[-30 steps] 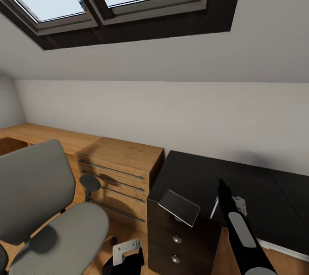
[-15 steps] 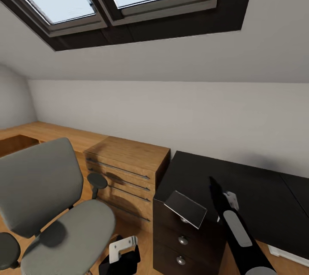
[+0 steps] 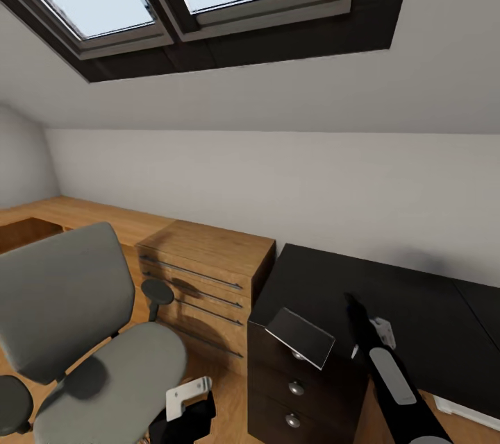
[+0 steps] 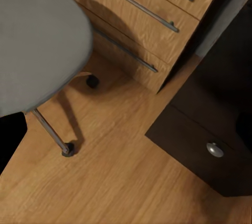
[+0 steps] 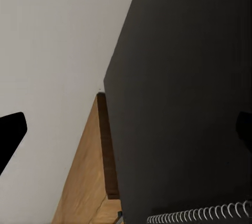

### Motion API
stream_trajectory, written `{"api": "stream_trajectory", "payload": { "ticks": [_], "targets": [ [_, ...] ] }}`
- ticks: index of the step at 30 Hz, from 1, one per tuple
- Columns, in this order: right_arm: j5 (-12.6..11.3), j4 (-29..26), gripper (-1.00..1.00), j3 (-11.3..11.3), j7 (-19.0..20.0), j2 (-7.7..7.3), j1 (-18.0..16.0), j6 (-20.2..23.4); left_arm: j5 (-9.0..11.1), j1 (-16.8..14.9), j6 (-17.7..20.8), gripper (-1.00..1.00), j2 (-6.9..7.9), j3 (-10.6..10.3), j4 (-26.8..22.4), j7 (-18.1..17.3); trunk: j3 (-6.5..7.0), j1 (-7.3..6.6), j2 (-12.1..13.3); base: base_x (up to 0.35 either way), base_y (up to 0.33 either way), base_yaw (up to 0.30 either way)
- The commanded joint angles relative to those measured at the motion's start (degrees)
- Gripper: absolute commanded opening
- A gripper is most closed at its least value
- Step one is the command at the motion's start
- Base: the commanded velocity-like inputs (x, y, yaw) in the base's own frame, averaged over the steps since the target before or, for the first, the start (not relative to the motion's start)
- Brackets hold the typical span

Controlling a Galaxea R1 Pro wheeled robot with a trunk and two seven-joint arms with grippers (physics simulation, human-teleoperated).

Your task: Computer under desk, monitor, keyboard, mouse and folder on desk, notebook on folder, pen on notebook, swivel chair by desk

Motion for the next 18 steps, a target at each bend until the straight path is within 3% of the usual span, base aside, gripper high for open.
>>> {"api": "stream_trajectory", "payload": {
  "ticks": [1,3,12,18],
  "targets": [
    [-0.93,-0.07,1.0,-0.07,0.11,-0.35,0.01,-0.39,0.23,-0.03,0.26,1.0,0.37,-0.02,-0.1,0.31,-0.05,0.0,-0.04,0.0,0.0,0.0],
    [-1.57,-0.06,1.0,-0.19,0.75,-0.95,0.06,-0.58,0.24,-0.03,0.26,1.0,0.73,0.05,-0.1,0.3,-0.05,0.0,-0.04,0.0,0.0,0.0],
    [-2.24,-0.05,1.0,-0.28,2.06,-1.03,0.09,-0.59,0.23,-0.03,0.26,1.0,0.83,0.19,-0.1,0.29,-0.05,0.0,-0.04,-0.011,0.0,0.0],
    [-2.3,-0.09,1.0,-0.29,2.14,-1.03,0.09,-0.59,0.24,-0.04,0.26,1.0,0.84,0.22,-0.1,0.29,-0.05,0.0,-0.04,-0.221,0.0,0.0]
  ]
}}
